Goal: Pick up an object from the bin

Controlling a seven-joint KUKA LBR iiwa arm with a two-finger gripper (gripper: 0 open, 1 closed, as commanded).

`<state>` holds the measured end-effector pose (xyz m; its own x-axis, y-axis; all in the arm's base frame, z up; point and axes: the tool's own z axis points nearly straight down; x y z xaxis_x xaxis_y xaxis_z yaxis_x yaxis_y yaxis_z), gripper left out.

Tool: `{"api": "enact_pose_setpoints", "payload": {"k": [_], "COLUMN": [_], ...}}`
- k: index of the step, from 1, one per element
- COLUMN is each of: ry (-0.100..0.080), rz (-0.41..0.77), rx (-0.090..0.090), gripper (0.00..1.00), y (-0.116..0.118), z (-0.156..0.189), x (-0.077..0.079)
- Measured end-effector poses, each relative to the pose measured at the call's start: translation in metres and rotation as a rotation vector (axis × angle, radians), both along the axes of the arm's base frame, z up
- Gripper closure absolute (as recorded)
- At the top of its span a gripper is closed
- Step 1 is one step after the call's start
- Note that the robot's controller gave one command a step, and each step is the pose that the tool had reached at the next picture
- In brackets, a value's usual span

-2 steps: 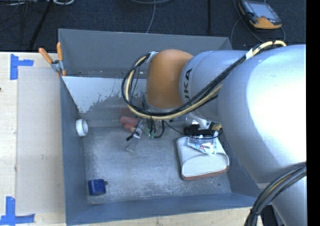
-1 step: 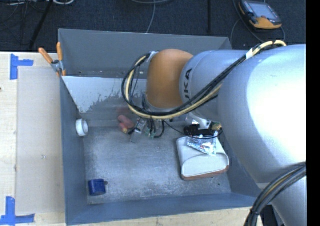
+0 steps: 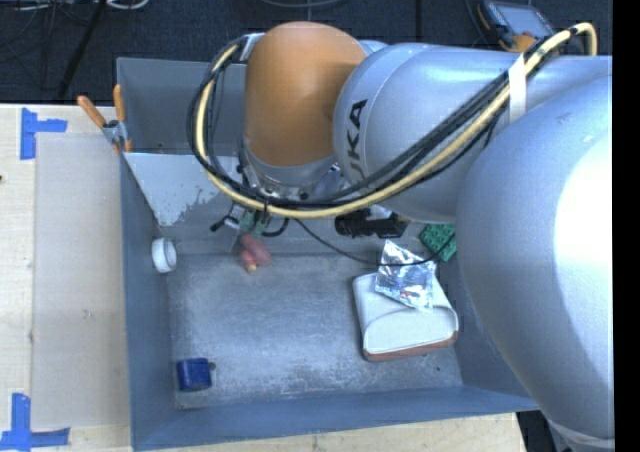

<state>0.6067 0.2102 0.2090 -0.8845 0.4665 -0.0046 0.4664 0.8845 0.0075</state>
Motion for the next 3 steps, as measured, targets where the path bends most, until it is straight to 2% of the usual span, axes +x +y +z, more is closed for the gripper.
{"api": "enact_pose_setpoints", "payload": {"k": [1,2,3], "ry": [0.007,0.014,0.008], "rz": [-0.002,0.034,0.013], "rx": [-0.005,-0.009,-0.006], "gripper": [0.0,0.0,0.0], "y": [-0.003,-0.044,-0.056], "z": [-0.005,-0.108,-0.14], "x": [-0.001,0.004,-0.004]}}
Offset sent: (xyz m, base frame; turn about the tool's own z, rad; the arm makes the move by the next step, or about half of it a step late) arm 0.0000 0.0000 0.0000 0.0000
